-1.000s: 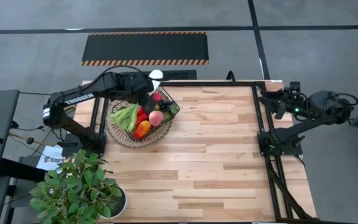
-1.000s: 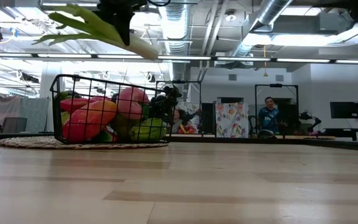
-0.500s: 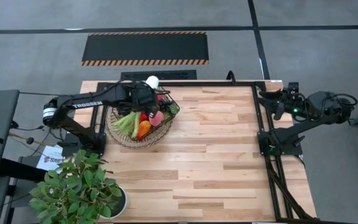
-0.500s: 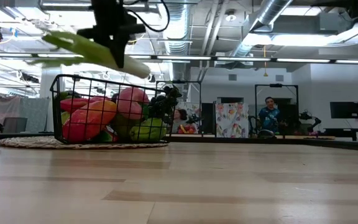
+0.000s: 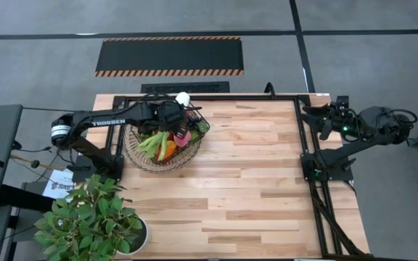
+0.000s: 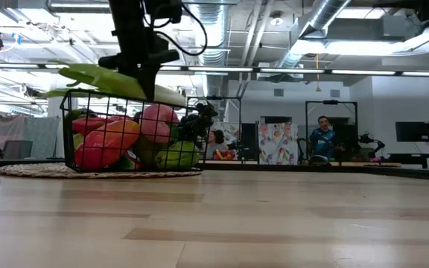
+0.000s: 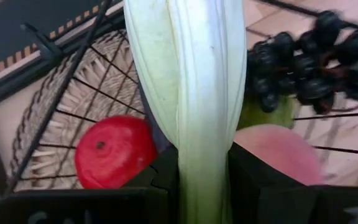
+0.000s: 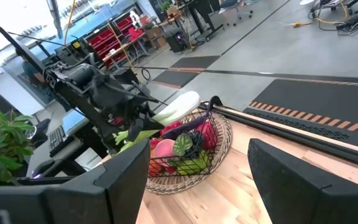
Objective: Build produce basket
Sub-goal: Put the green celery into the wire basket, then return to Home Position
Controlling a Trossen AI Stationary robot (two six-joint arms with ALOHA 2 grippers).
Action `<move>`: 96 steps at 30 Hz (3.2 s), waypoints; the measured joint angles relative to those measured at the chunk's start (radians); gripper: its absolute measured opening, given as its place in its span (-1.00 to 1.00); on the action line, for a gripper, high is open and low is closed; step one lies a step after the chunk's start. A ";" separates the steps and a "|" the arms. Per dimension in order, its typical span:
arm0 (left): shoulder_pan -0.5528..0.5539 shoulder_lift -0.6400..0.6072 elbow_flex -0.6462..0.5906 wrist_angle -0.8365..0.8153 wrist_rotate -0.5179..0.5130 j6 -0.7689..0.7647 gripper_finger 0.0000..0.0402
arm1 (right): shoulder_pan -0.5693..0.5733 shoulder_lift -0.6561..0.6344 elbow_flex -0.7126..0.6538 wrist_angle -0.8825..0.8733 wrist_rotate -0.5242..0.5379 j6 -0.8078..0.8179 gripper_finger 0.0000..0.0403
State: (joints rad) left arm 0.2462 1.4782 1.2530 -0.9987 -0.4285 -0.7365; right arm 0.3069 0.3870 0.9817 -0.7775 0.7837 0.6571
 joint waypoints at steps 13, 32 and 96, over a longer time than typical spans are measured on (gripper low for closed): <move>0.050 0.113 0.002 0.017 0.066 0.037 -0.63 | 0.000 -0.002 0.000 0.000 0.000 -0.009 0.45; 0.051 0.106 0.068 -0.063 0.062 0.013 0.47 | 0.000 -0.003 0.000 -0.008 0.000 -0.013 0.45; 0.041 -0.460 0.340 0.143 0.380 0.595 0.62 | 0.023 -0.382 -0.053 0.306 -0.104 -0.524 0.45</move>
State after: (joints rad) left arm 0.2868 1.0187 1.5932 -0.8554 -0.0483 -0.1414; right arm 0.3295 0.0052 0.9290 -0.4718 0.6799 0.1334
